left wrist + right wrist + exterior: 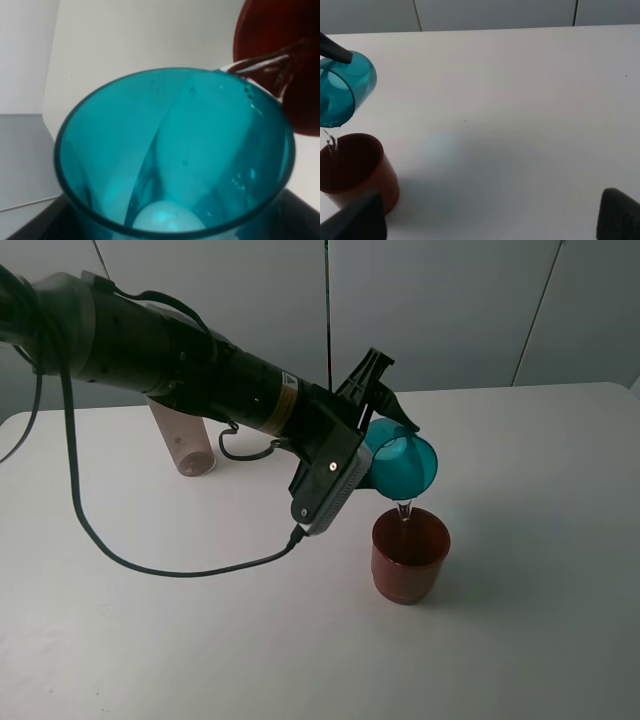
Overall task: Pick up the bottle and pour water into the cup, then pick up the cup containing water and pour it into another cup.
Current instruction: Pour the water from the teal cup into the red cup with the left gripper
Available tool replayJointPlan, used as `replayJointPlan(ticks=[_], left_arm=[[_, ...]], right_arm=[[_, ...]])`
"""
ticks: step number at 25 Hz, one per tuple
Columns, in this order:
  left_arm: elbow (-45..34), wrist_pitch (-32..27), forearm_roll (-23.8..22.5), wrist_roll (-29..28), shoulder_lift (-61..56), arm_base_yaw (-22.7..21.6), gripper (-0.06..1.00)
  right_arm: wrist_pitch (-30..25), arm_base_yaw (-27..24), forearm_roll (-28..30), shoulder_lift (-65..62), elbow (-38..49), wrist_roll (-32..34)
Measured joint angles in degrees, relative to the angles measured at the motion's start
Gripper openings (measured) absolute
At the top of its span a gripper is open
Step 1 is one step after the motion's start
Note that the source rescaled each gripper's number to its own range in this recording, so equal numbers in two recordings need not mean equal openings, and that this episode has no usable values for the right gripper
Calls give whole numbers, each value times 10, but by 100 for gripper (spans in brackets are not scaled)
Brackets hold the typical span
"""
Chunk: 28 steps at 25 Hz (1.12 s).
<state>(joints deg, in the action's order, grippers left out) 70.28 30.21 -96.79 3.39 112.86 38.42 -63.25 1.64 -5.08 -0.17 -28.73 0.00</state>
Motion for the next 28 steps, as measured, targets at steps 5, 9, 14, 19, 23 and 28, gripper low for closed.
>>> replayJointPlan(ticks=[5, 9, 14, 19, 23, 28], left_arm=[[0, -6, 1, 16, 0, 0, 28], [0, -7, 2, 23, 0, 0, 28], [0, -7, 2, 40, 0, 7, 28], [0, -7, 2, 50, 0, 9, 28], [0, -8, 2, 70, 0, 12, 28], [0, -8, 2, 81, 0, 12, 28]], right_arm=[[0, 0, 0, 0, 0, 0], [0, 0, 0, 0, 0, 0], [0, 0, 0, 0, 0, 0], [0, 0, 0, 0, 0, 0], [0, 0, 0, 0, 0, 0], [0, 0, 0, 0, 0, 0]])
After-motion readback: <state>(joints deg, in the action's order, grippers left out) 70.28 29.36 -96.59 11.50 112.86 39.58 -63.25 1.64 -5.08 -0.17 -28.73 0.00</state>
